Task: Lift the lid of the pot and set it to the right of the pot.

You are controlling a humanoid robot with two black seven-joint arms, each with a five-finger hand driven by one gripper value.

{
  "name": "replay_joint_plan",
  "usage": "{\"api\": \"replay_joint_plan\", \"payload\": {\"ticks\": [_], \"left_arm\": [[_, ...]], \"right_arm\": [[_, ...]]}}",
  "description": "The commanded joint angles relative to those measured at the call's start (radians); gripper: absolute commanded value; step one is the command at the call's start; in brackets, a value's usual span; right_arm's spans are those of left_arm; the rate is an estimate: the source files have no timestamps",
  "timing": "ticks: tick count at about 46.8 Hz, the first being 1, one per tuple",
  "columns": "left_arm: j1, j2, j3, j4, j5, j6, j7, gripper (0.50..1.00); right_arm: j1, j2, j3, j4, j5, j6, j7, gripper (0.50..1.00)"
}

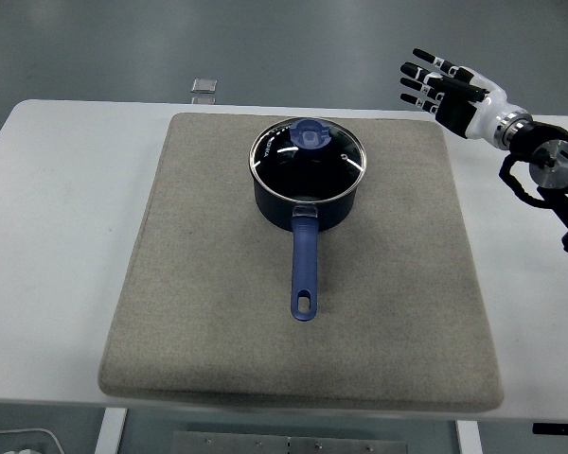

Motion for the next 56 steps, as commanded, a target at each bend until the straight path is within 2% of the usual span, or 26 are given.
{"api": "replay_joint_plan", "payload": {"ticks": [1, 27, 46, 56], "left_arm": [[0.000, 0.000, 0.000, -0.001, 0.001, -0.001, 0.000, 1.000], [0.000, 0.000, 0.001, 0.001, 0.001, 0.001, 0.000, 1.000], [0.000, 0.000, 0.001, 0.001, 0.000, 0.001, 0.000, 1.000], [0.000, 0.000, 0.001, 0.001, 0.000, 0.001, 0.000, 1.000]], "right_arm": [[0.004, -0.002, 0.000, -0.001, -0.002, -0.001, 0.000, 0.924], [0.013, -0.005, 0.000, -0.002, -0.012, -0.037, 0.003, 0.924], [0.018, -0.015, -0.011, -0.002, -0.018, -0.005, 0.003, 0.924], [0.029, -0.008, -0.012, -0.002, -0.107, -0.005, 0.003, 0.921]]}}
